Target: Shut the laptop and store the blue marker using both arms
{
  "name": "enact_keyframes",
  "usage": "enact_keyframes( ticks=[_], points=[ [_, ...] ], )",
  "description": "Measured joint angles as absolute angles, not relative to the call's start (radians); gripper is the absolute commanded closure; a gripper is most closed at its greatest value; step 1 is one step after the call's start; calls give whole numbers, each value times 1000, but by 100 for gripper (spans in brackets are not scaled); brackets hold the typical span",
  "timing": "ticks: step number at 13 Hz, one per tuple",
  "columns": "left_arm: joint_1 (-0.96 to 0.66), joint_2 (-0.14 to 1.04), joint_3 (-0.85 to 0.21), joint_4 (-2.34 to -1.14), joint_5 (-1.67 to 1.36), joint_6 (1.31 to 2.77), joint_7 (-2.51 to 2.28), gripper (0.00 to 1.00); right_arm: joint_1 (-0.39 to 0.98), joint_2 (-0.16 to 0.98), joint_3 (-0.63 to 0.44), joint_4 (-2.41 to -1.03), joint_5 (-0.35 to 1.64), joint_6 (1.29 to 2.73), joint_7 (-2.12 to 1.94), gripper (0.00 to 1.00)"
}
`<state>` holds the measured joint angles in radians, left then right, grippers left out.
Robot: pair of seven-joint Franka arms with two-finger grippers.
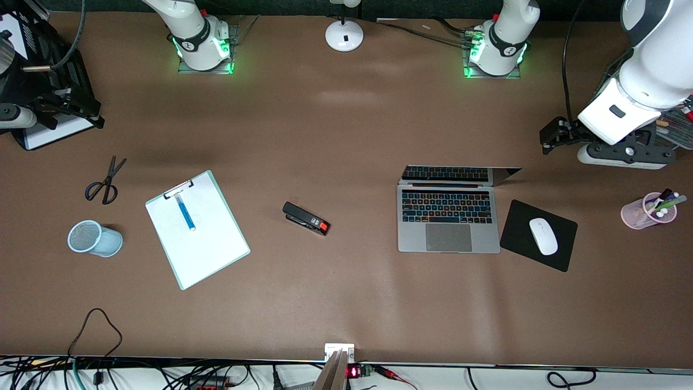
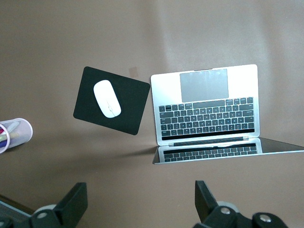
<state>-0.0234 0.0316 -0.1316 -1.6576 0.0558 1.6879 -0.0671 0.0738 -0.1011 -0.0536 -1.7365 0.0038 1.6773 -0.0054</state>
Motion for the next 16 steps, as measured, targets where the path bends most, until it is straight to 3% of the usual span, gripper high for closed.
enact_keyframes(
  ticks=[7,12,13,15,16],
  points=[
    [-24,34,-132,-1658,56,1684,-67,0,71,-79,-65,-1737,4,1681,-5,0],
    [-24,70,-131,-1656,19,1601,-67,0,70,72,-69,-1739,4,1793,-92,0],
    [-24,90,-131,-1646,7,1601,-67,10,70,110,-70,-1740,4,1822,-157,0],
    [-27,137,-134,-1597,-6,1550,-67,63,69,190,-70,-1741,4,1865,-257,0],
    [-32,155,-142,-1580,-10,1499,-67,74,69,230,-70,-1741,5,1894,-290,2]
  ],
)
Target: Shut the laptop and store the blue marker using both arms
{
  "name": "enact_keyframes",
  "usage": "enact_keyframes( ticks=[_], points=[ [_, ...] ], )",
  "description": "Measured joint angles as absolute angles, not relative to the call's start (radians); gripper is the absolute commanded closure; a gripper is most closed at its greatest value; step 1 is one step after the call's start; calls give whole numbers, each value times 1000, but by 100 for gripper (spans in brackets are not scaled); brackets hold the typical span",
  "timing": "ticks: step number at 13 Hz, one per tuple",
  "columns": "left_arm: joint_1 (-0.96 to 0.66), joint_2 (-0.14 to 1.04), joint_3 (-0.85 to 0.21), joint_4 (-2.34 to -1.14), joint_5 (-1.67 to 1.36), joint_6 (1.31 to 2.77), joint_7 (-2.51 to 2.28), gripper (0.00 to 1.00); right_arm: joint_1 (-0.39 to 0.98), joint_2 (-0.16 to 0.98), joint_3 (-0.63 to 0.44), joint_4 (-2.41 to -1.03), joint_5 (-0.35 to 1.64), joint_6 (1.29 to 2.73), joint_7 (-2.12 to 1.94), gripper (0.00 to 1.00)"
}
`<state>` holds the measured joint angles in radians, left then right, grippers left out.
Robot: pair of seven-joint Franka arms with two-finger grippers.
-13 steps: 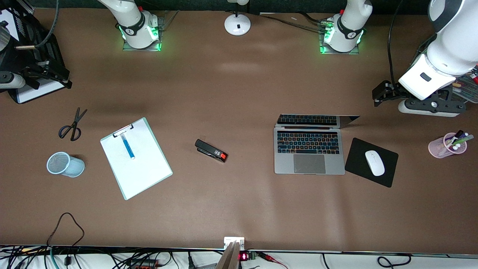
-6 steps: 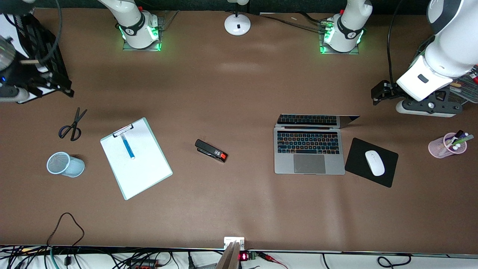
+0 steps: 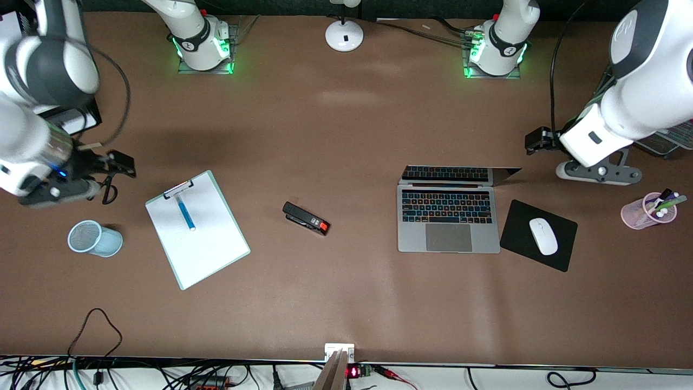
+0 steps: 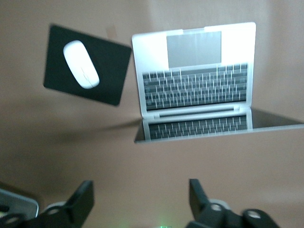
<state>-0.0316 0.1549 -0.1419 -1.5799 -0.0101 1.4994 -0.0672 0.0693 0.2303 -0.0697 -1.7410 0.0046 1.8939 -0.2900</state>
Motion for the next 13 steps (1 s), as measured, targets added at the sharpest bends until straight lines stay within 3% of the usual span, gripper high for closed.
enact_keyframes(
  ticks=[3,4,8,11,13],
  points=[
    [-51,175,-198,-1574,-50,1410,-115,98,70,348,-66,-1740,5,2017,-404,14],
    [-57,179,-202,-1580,-83,1402,-143,100,71,382,-65,-1739,5,2053,-438,19],
    [-60,178,-218,-1679,-124,1478,-188,100,83,485,-60,-1736,5,2160,-489,28],
    [-60,154,-276,-1843,-124,1682,-217,100,102,546,-55,-1735,5,2223,-514,31],
    [-64,126,-302,-1963,-124,1841,-230,100,117,596,-54,-1734,5,2277,-518,40]
  ],
)
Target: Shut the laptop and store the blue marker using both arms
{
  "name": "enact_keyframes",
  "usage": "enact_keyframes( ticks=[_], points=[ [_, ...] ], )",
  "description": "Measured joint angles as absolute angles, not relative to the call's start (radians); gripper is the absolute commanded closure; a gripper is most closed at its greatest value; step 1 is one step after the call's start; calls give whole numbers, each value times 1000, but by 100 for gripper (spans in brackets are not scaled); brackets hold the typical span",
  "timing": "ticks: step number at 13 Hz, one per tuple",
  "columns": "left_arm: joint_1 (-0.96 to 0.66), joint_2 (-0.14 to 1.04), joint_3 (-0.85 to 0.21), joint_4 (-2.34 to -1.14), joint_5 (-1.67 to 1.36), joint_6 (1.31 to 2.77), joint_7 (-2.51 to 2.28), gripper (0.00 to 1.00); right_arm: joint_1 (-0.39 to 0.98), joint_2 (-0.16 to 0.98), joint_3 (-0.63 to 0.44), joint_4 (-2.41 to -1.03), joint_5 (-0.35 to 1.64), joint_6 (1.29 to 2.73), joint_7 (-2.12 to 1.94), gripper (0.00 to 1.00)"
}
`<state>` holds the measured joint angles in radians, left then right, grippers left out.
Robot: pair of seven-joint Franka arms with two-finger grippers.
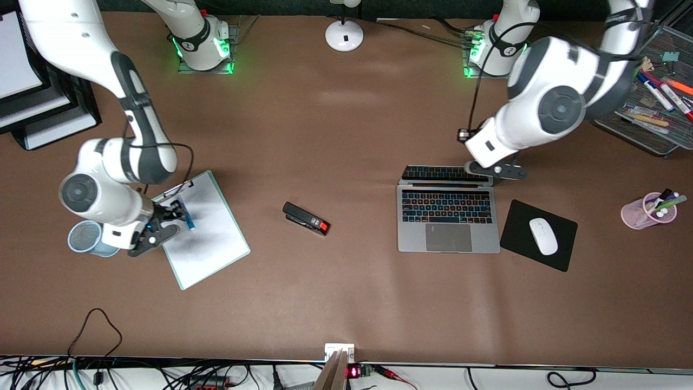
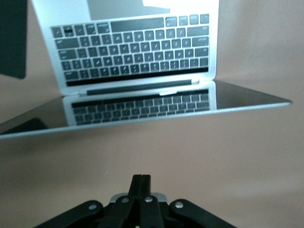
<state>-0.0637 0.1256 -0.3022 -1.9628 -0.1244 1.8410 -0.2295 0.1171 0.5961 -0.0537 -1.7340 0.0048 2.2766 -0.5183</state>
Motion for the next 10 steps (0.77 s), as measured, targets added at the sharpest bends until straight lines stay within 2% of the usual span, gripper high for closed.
enact_keyframes(
  ticks=[3,4,8,10],
  points=[
    [-63,111,-306,-2090,-124,2031,-230,100,143,652,-53,-1731,5,2320,-527,50],
    [-63,112,-306,-2113,-124,2075,-230,100,150,656,-53,-1730,5,2320,-528,51],
    [-57,119,-305,-2135,-10,2224,-227,100,148,662,-54,-1728,5,2323,-552,68],
    [-53,135,-304,-2136,7,2314,-227,100,147,666,-55,-1728,5,2323,-555,68]
  ],
)
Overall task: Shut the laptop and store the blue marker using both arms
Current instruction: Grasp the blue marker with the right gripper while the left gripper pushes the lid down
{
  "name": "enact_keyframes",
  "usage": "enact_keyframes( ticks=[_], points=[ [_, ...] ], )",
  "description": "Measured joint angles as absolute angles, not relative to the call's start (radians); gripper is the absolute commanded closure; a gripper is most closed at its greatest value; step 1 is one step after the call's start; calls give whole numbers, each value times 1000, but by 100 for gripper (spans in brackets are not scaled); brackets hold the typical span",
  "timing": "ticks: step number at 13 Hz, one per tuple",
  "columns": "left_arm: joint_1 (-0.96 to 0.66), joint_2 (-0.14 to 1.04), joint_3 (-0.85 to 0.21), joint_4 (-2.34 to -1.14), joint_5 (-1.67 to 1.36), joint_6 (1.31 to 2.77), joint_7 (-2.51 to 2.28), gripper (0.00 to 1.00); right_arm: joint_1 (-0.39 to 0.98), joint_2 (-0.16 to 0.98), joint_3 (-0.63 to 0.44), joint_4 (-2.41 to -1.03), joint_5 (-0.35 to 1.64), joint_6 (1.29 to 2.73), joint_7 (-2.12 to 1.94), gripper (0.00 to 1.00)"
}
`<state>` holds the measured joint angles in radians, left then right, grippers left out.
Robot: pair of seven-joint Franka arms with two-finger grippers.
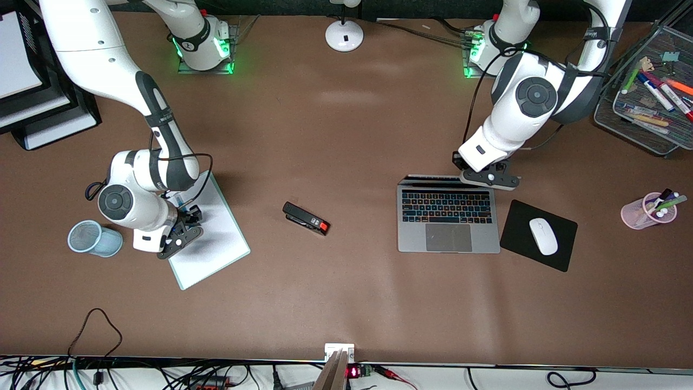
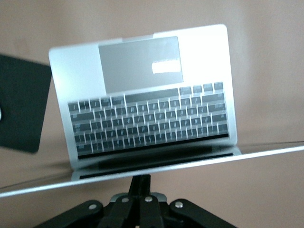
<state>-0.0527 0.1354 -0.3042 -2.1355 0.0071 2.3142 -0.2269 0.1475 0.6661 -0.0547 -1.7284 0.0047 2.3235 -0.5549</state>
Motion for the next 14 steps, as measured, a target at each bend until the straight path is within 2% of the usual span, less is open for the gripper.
enact_keyframes(
  ticks=[3,5,7,10,14],
  points=[
    [-50,188,-303,-2122,8,2429,-227,100,147,676,-55,-1728,5,2327,-555,74],
    [-48,239,-302,-2076,8,2443,-227,100,147,679,-56,-1726,5,2329,-555,82],
    [-47,289,-301,-2024,8,2444,-227,100,147,680,-56,-1722,5,2329,-555,98],
    [-42,352,-299,-1966,8,2445,-226,100,146,681,-58,-1691,5,2323,-555,100],
    [-39,439,-299,-1887,38,2458,-225,100,120,662,-64,-1557,8,2137,-566,100]
  ],
)
